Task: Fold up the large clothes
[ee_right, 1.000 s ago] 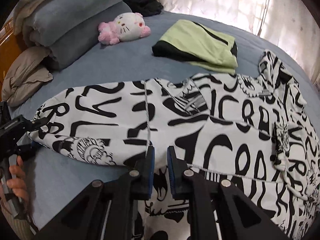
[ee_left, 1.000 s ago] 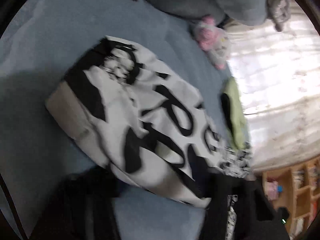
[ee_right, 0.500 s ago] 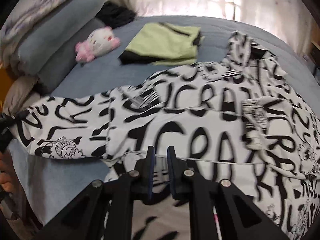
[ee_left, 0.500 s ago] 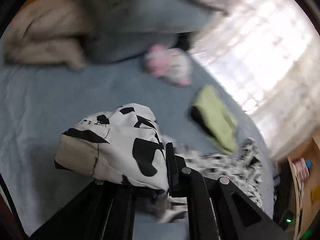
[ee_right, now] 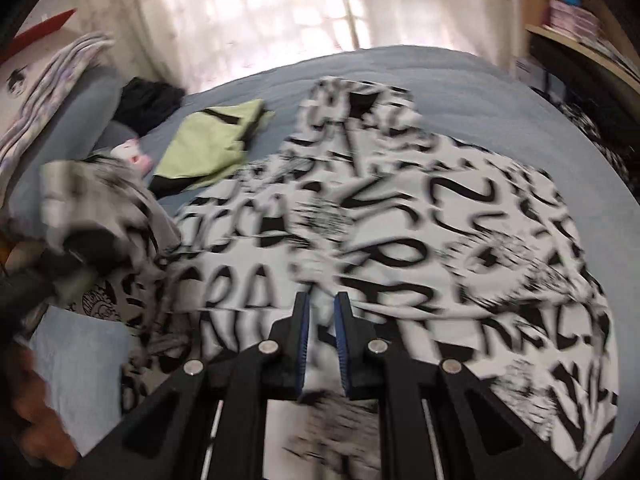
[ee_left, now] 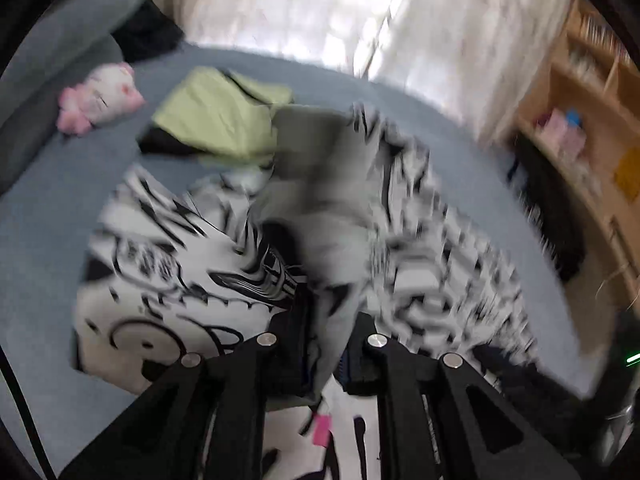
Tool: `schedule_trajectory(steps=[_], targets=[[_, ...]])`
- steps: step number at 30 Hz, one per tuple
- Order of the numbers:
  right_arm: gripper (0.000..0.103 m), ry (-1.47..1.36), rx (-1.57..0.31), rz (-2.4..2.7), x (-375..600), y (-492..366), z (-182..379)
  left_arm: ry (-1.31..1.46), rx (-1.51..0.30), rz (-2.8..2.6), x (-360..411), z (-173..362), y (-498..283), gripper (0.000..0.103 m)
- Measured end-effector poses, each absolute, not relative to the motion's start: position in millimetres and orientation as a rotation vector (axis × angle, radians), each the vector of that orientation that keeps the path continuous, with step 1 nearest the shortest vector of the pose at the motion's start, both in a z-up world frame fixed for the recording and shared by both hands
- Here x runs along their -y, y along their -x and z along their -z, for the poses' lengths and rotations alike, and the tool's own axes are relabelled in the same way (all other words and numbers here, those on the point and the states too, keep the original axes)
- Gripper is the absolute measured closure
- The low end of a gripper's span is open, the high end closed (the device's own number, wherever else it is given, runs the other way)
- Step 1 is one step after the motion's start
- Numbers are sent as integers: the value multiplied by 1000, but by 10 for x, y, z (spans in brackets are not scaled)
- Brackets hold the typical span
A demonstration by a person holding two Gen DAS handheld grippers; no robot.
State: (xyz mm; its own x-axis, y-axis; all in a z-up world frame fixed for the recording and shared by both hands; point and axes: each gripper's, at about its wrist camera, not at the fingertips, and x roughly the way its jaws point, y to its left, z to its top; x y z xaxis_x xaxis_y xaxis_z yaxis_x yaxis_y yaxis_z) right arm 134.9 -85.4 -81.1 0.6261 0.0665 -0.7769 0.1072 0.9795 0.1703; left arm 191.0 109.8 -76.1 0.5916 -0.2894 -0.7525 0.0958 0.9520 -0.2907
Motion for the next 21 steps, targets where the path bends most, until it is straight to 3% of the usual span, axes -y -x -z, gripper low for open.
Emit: schedule_trajectory(steps=[5, 10, 13, 14, 15, 16, 19, 21], targets=[[90, -232, -911, 60, 1259, -1121, 919, 97, -1056, 228, -595, 1343, -1849, 88], [90, -246, -935, 45, 1379, -1024, 1042, 160, -1112, 254, -646, 1474, -1619, 71], [90, -247, -941, 5, 1346, -972, 1060, 220, -1121, 295, -767, 1431, -1533, 51], [90, -245, -939, -12, 1312, -959, 1050, 241, -1120, 320, -782, 1408, -1502, 34], [90, -243, -931, -37, 1270, -943, 1030, 260, -1116, 342, -759, 1393, -1470, 25], [86, -242, -926, -53, 1234, -927, 1011, 280, -1101, 363, -788, 1346, -1410, 24], [56, -246, -913, -121, 1119, -877, 961, 279, -1079, 388, -824, 1240, -1284, 24], [53, -243, -903, -158, 1035, -847, 930, 267, -1051, 375, -868, 1167, -1172, 24]])
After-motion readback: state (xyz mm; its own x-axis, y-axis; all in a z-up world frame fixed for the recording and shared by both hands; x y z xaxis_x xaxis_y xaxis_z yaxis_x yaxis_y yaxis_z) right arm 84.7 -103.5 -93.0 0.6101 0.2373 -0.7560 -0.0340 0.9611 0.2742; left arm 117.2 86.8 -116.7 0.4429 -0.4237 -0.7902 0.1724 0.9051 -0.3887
